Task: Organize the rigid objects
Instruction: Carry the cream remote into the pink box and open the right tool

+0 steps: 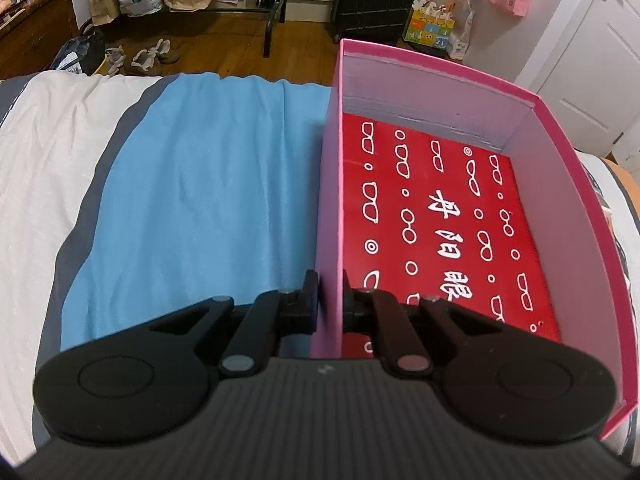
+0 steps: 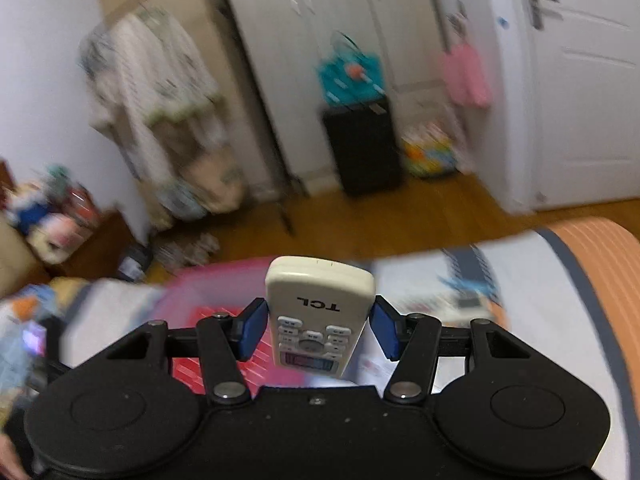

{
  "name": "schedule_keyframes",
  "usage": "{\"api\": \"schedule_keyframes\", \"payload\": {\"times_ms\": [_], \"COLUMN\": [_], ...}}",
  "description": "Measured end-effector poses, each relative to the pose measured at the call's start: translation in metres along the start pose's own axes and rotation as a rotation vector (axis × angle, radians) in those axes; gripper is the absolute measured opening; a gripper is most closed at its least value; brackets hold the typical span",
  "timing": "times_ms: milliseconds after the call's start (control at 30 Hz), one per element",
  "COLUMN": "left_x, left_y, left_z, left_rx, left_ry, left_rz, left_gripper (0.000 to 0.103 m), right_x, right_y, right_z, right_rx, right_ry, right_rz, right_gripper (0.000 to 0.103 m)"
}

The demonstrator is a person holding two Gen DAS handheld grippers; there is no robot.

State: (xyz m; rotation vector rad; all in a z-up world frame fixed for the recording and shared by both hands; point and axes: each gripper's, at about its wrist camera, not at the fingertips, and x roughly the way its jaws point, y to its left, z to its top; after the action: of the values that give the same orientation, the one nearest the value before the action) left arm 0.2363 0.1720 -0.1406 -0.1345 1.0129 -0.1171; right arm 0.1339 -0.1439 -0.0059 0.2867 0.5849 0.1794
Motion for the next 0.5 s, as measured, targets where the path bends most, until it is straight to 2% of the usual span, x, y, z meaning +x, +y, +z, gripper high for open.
{"api": "schedule_keyframes", "payload": {"times_ms": [100, 233, 400, 500], "left_x": [0.001, 0.003, 0.004, 0.005], "left_y": [0.002, 0.005, 0.006, 0.007], "left_z": [-0.001, -0.002, -0.001, -0.001], "left_rx": [-0.004, -0.021, -0.021, -0.022], "left_ry": [-0.006, -0.014, -0.024, -0.025], "left_rz": [-0.008, -0.019, -0.027, -0.030], "left_gripper": [0.007, 0.007, 0.007, 0.007], "right_x": [0.013, 0.065, 0.158, 0.198], "right_y": [0.029, 0.059, 0.076, 0.081], "right_z": [0.011, 0.009, -0.009, -0.019], "right_rx": [0.001, 0.023, 0.077, 0.119], "right_ry": [0.018, 0.153, 0.383, 0.457], "right_rz": [0.104, 0.186, 0.149, 0.108], "right_gripper": [0.061, 0.061, 0.061, 0.061]}}
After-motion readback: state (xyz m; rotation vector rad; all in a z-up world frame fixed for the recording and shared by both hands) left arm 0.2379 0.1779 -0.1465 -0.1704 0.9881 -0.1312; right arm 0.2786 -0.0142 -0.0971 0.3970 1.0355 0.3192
